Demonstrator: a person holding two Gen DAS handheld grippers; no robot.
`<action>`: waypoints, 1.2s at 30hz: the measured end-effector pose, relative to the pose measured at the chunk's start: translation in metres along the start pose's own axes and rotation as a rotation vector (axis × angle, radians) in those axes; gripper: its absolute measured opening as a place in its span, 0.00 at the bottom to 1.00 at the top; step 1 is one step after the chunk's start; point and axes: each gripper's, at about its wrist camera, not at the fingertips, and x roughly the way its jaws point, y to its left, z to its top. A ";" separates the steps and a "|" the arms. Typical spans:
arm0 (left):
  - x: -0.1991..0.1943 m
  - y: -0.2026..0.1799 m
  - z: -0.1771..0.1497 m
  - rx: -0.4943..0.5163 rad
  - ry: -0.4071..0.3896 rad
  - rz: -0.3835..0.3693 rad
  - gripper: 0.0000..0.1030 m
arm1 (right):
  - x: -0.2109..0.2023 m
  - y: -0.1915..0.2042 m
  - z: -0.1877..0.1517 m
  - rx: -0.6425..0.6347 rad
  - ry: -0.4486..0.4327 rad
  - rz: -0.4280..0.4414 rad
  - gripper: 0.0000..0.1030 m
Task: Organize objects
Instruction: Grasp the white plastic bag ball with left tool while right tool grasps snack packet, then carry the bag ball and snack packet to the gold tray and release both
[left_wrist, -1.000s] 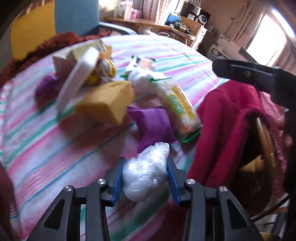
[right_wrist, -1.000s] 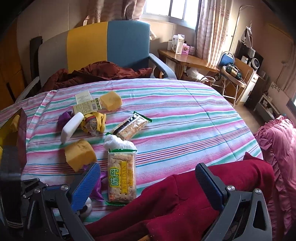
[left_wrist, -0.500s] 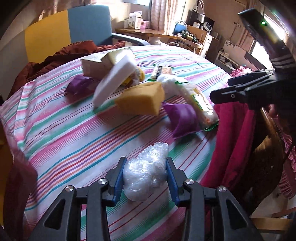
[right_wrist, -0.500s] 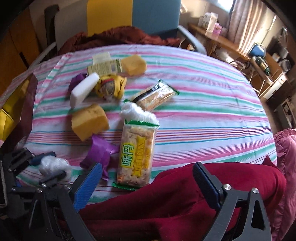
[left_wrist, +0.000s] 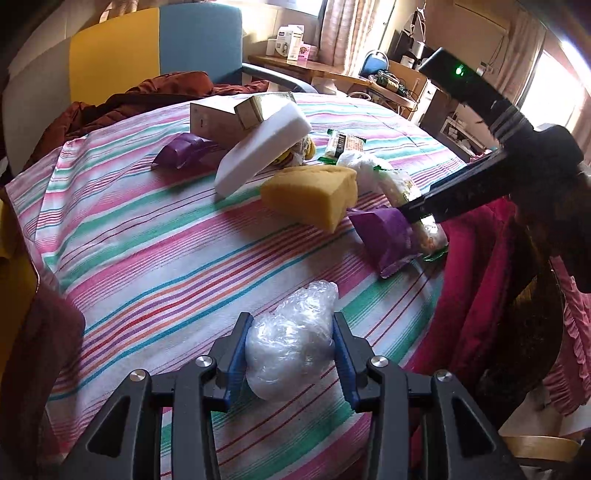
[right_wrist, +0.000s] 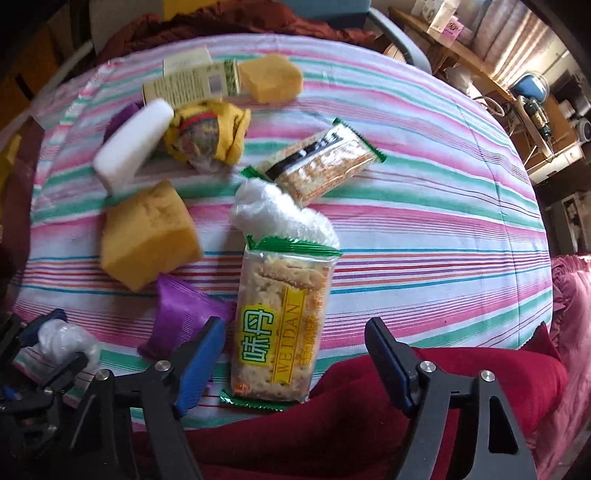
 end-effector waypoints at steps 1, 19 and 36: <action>0.000 0.001 0.000 -0.001 -0.003 0.001 0.41 | 0.002 0.001 0.001 -0.006 0.017 -0.003 0.69; -0.064 0.007 0.006 0.019 -0.175 0.153 0.41 | -0.017 -0.006 -0.017 0.031 -0.027 0.039 0.47; -0.117 0.034 -0.002 -0.041 -0.262 0.300 0.41 | -0.084 0.011 -0.036 0.083 -0.267 0.138 0.45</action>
